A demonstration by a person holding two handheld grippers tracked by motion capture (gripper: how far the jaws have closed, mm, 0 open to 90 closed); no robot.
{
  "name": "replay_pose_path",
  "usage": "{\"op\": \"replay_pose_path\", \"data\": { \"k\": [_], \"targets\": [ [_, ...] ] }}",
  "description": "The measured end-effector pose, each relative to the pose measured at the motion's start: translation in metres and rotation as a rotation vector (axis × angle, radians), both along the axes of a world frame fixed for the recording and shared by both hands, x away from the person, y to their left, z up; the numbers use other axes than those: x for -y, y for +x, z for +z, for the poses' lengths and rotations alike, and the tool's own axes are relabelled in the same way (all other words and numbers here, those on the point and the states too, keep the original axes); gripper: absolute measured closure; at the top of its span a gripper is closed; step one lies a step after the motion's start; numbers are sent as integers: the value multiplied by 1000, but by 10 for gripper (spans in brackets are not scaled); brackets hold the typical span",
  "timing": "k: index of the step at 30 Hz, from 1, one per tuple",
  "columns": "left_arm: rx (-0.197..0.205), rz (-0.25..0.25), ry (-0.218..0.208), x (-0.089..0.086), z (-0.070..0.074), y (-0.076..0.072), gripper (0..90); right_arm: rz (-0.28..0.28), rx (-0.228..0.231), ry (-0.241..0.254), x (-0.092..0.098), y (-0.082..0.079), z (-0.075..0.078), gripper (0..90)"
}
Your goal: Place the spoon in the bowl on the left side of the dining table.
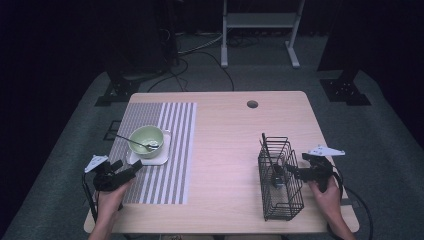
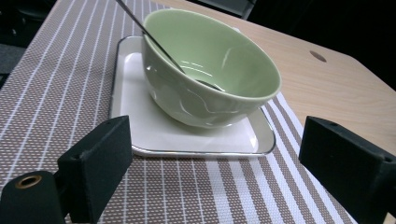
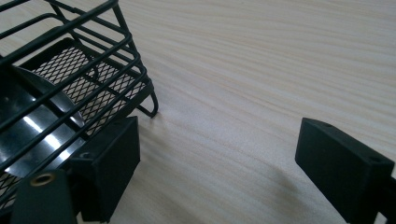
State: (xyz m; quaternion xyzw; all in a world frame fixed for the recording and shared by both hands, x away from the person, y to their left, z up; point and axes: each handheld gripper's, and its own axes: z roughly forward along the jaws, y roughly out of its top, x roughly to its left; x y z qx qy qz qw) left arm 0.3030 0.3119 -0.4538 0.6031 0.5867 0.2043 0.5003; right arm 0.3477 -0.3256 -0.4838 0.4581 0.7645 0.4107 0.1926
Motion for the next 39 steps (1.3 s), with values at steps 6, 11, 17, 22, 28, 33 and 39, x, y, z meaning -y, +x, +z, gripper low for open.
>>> {"op": "replay_pose_path", "data": {
  "k": [6,11,17,22,28,33,39],
  "targets": [
    [-7,-27,15,7,0,0,90,2,1,0,0,0,0,130],
    [-3,-44,19,13,2,1,89,1,2,4,0,0,0,130],
    [-5,-58,20,20,2,1,90,2,1,8,1,-1,0,130],
    [-5,-74,22,25,4,2,89,3,1,6,1,-1,0,130],
    [0,-91,27,33,6,2,90,1,1,8,1,-1,0,130],
    [6,-106,28,39,8,2,90,2,1,10,1,-1,0,130],
    [6,-123,28,47,9,2,89,3,1,10,1,-1,0,130]
  ]
}}
